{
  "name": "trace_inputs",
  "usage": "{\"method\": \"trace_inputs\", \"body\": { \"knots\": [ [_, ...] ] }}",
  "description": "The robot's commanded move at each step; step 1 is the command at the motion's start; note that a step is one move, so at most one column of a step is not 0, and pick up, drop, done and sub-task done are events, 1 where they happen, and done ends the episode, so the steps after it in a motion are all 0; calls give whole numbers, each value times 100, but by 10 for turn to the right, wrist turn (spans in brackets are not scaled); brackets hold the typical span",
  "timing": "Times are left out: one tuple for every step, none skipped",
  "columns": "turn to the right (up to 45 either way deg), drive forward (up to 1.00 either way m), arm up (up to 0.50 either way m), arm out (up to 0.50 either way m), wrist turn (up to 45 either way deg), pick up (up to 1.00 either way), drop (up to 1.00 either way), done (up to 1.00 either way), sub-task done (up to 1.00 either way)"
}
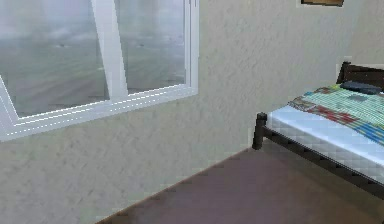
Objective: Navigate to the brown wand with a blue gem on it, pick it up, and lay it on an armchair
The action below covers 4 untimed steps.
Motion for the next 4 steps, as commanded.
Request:
{"method": "trace_inputs", "body": {
  "knots": [
    [0,0,0,0,450,0,0,0,0],
    [0,0,0,0,120,0,0,0,0],
    [0,0,-10,0,0,0,0,0,0],
    [0,0,0,0,0,100,0,0,0]
  ]
}}
